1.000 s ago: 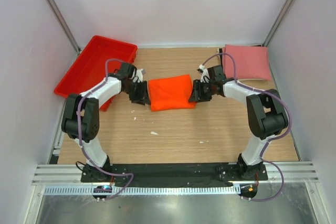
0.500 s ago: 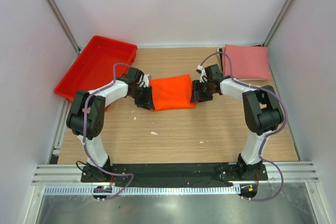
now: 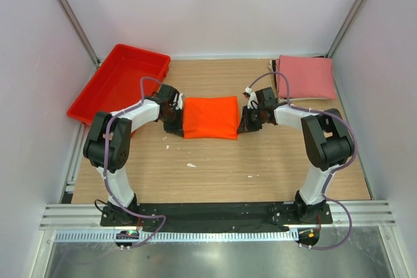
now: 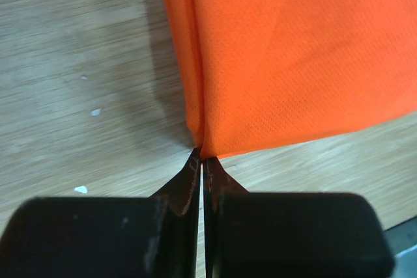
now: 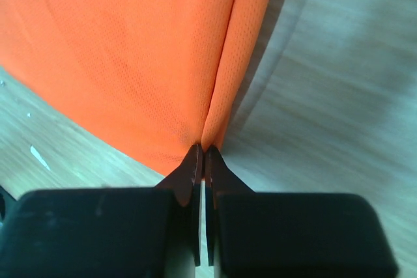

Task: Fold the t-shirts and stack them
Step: Fold the tshirt

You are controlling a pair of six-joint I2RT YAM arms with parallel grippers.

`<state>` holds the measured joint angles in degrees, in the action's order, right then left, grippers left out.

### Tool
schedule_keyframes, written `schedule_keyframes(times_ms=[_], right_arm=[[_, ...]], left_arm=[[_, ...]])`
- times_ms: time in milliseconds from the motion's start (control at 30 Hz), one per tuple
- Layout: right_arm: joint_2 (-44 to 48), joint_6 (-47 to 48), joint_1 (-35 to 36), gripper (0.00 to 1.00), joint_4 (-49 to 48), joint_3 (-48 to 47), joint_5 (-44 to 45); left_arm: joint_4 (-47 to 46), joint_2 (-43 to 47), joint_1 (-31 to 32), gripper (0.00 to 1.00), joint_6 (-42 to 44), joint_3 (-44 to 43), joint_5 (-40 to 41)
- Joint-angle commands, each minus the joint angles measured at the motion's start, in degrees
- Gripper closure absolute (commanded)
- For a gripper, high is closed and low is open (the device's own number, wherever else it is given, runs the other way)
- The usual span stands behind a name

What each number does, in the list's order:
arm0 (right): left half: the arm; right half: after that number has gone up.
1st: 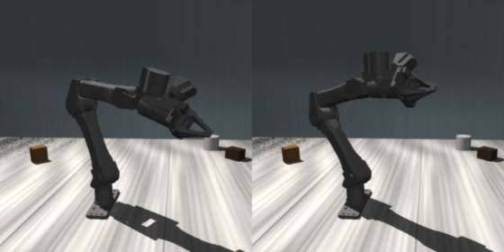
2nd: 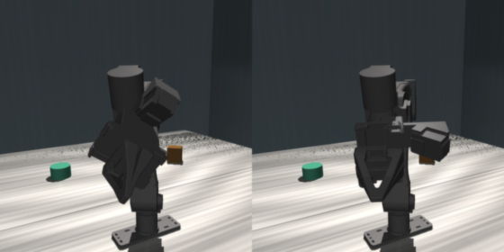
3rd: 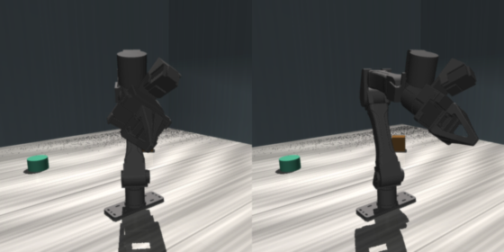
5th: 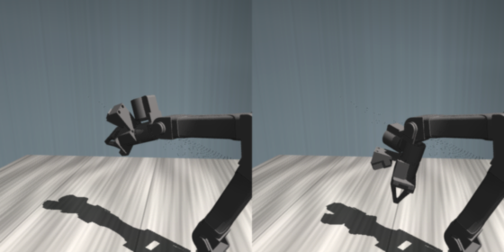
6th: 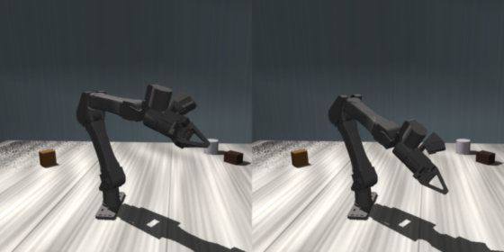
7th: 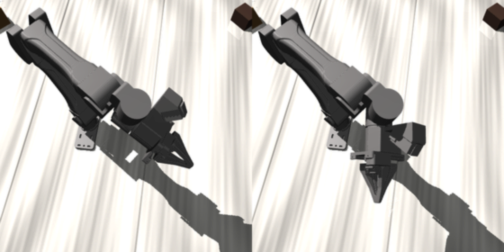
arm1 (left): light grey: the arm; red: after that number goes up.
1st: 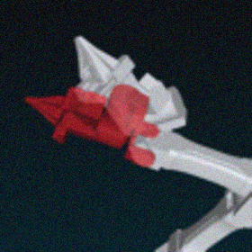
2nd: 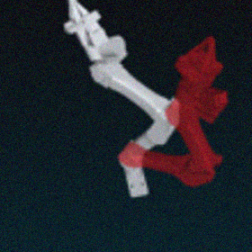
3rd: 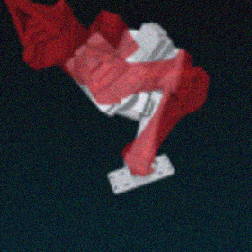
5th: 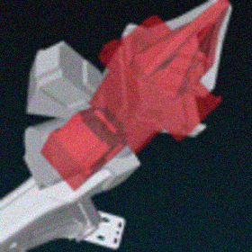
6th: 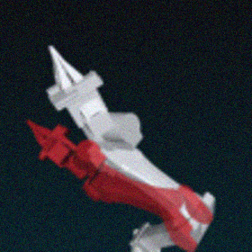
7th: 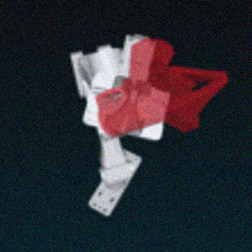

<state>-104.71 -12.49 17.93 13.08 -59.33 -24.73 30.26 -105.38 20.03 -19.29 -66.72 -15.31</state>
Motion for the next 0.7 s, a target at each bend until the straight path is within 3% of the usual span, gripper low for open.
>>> schedule_keyframes(times_ms=[0, 200, 267, 300, 367, 400, 433, 567, 667], right_arm=[[3.5, -1.2, 0.3, 0.99, -2.4, 4.5, -0.3], [7.1, -5.3, 0.8, 0.99, -6.0, 9.5, -1.6], [8.5, -7.3, 2.1, 0.98, -7.0, 11.0, -1.7], [8.9, -7.9, 2.5, 0.92, -7.4, 11.4, -1.7], [10.0, -9.7, 2.9, 0.75, -7.7, 12.1, -0.5], [10.7, -9.9, 3.0, 0.61, -7.3, 12.0, 0.0], [11.1, -10.1, 2.9, 0.55, -6.4, 11.5, 1.1], [12.2, -9.7, 2.7, 0.37, 1.3, 6.3, 5.0], [10.9, -8.8, 1.8, 0.32, 3.3, 2.0, 6.7]], left_arm=[[2.9, 3.0, -0.1, 1.00, 0.7, -1.1, 7.1], [4.5, 4.6, 0.4, 1.00, 0.0, -0.8, 7.9], [5.8, 5.1, 0.4, 0.91, -0.4, -0.7, 8.8], [5.9, 5.3, 0.4, 0.79, -0.3, -0.7, 8.9], [7.7, 5.9, 0.4, 0.76, 0.3, -1.7, 8.8], [8.3, 6.2, 0.4, 0.75, 0.6, -2.2, 8.8], [9.4, 6.7, 0.4, 0.73, 0.7, -3.1, 9.0], [12.1, 8.9, 0.4, 0.70, 2.0, -5.4, 11.0], [13.6, 10.9, 0.4, 0.69, 3.6, -7.6, 9.5]])
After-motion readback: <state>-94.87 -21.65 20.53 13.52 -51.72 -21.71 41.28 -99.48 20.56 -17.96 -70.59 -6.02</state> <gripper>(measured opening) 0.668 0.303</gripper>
